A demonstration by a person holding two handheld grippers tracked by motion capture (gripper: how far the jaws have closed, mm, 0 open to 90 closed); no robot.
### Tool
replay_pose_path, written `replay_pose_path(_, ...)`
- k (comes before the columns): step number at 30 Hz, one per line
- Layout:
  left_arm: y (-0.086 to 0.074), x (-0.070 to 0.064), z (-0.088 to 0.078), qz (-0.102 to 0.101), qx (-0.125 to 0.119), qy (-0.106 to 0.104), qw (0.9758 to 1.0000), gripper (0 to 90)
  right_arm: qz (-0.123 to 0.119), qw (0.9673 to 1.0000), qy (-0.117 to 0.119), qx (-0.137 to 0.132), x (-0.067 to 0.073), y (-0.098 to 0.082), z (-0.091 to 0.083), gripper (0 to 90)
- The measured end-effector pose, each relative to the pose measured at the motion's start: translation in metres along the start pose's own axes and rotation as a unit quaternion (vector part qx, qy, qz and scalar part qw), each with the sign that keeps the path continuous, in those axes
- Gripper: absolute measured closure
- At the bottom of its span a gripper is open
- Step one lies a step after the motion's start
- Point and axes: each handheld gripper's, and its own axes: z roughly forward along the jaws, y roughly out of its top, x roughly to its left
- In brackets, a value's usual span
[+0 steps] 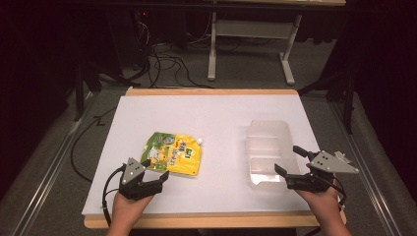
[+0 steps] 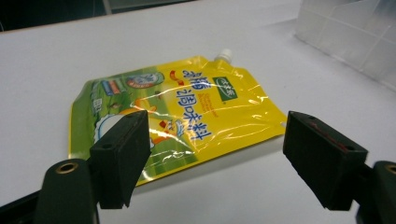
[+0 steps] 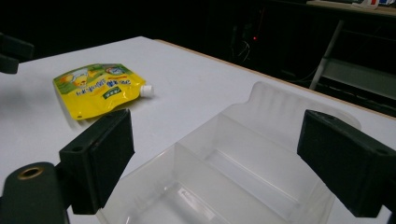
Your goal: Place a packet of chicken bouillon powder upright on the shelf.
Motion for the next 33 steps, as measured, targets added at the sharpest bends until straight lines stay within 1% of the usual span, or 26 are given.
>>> replay_pose_path(3, -0.001, 0.004, 0.0, -0.007, 0.003, -0.002, 1.0, 25.0, 0.0, 1.0, -0.001, 0.005, 0.0, 0.0, 0.001, 11.4)
replay_pose_path(4, -0.001, 0.006, 0.0, -0.015, 0.001, -0.003, 0.9999, 25.1, -0.001, 1.0, -0.003, 0.009, -0.001, -0.001, 0.002, 11.5)
replay_pose_path(7, -0.001, 0.008, -0.001, -0.017, 0.001, -0.003, 0.9998, 26.1, 0.001, 0.9999, -0.006, 0.012, -0.001, -0.001, 0.003, 11.8)
replay_pose_path(9, -0.001, 0.01, -0.001, -0.022, 0.002, -0.001, 0.9998, 29.8, 0.001, 1.0, -0.005, 0.008, -0.003, -0.002, 0.003, 12.2)
replay_pose_path(10, -0.001, 0.012, 0.0, -0.026, 0.007, 0.008, 0.9996, 34.0, 0.001, 0.9999, -0.007, 0.01, -0.004, -0.002, 0.002, 12.7)
replay_pose_path(11, -0.001, 0.012, 0.0, -0.026, 0.007, 0.008, 0.9996, 40.9, 0.001, 0.9999, -0.007, 0.01, -0.004, -0.002, 0.002, 12.7)
replay_pose_path(12, -0.002, 0.013, 0.0, -0.029, 0.01, 0.015, 0.9994, 40.9, 0.005, 0.9999, -0.008, 0.012, -0.005, -0.003, 0.002, 13.1)
replay_pose_path(13, -0.004, 0.02, 0.002, -0.04, 0.014, 0.024, 0.9988, 56.6, 0.006, 0.9999, -0.008, 0.011, -0.006, -0.004, 0.002, 14.0)
replay_pose_path(14, -0.005, 0.024, 0.003, -0.044, 0.018, 0.037, 0.9982, 66.7, 0.008, 0.9998, -0.008, 0.013, -0.007, -0.005, 0.002, 14.5)
replay_pose_path(15, -0.005, 0.024, 0.003, -0.044, 0.018, 0.037, 0.9982, 76.8, 0.008, 0.9998, -0.008, 0.013, -0.007, -0.005, 0.002, 14.5)
replay_pose_path(16, -0.007, 0.029, 0.005, -0.048, 0.022, 0.052, 0.9972, 84.8, 0.008, 0.9998, -0.007, 0.014, -0.008, -0.005, 0.002, 14.7)
replay_pose_path(17, -0.008, 0.035, 0.006, -0.052, 0.027, 0.072, 0.9957, 84.8, 0.008, 0.9998, -0.007, 0.014, -0.008, -0.005, 0.002, 14.7)
replay_pose_path(18, -0.01, 0.048, 0.01, -0.073, 0.03, 0.106, 0.9911, 90.0, 0.007, 0.9999, -0.005, 0.013, -0.007, -0.005, 0.003, 15.0)
replay_pose_path(19, -0.01, 0.048, 0.01, -0.073, 0.03, 0.106, 0.9911, 90.0, 0.007, 0.9999, -0.005, 0.013, -0.007, -0.005, 0.003, 15.0)
replay_pose_path(22, -0.012, 0.067, 0.018, -0.094, 0.042, 0.157, 0.9822, 90.0, 0.002, 0.9997, -0.005, 0.023, -0.006, -0.005, 0.006, 15.4)
replay_pose_path(23, -0.013, 0.073, 0.022, -0.102, 0.05, 0.169, 0.9791, 90.0, 0.002, 0.9997, -0.005, 0.023, -0.006, -0.005, 0.006, 15.4)
replay_pose_path(24, -0.014, 0.082, 0.032, -0.1, 0.069, 0.18, 0.9761, 90.0, -0.001, 0.9997, -0.002, 0.025, -0.006, -0.006, 0.007, 15.4)
replay_pose_path(25, -0.014, 0.082, 0.032, -0.1, 0.069, 0.18, 0.9761, 90.0, -0.001, 0.9997, -0.002, 0.025, -0.006, -0.006, 0.007, 15.4)
replay_pose_path(26, -0.015, 0.087, 0.044, -0.096, 0.086, 0.182, 0.9748, 90.0, -0.004, 0.9997, -0.004, 0.026, -0.005, -0.006, 0.006, 15.6)
replay_pose_path(27, -0.015, 0.087, 0.044, -0.096, 0.086, 0.182, 0.9748, 90.0, -0.004, 0.9997, -0.004, 0.026, -0.005, -0.006, 0.006, 15.6)
replay_pose_path(28, -0.015, 0.09, 0.053, -0.092, 0.097, 0.179, 0.9747, 90.0, -0.003, 0.9996, -0.005, 0.027, -0.004, -0.007, 0.004, 15.8)
replay_pose_path(29, -0.015, 0.09, 0.053, -0.092, 0.097, 0.179, 0.9747, 90.0, -0.003, 0.9996, -0.005, 0.027, -0.004, -0.007, 0.004, 15.8)
replay_pose_path(30, -0.015, 0.093, 0.057, -0.093, 0.108, 0.173, 0.9746, 90.0, -0.003, 0.9996, -0.006, 0.027, -0.004, -0.008, 0.002, 15.9)
replay_pose_path(31, -0.013, 0.095, 0.059, -0.097, 0.104, 0.146, 0.979, 90.0, -0.006, 0.9996, -0.007, 0.027, -0.005, -0.01, 0.0, 16.2)
replay_pose_path(32, -0.013, 0.093, 0.06, -0.087, 0.107, 0.142, 0.9803, 90.0, -0.005, 0.9996, -0.008, 0.027, -0.006, -0.011, -0.002, 16.2)
replay_pose_path(33, -0.013, 0.093, 0.06, -0.087, 0.107, 0.142, 0.9803, 90.0, -0.005, 0.9996, -0.008, 0.027, -0.006, -0.011, -0.002, 16.2)
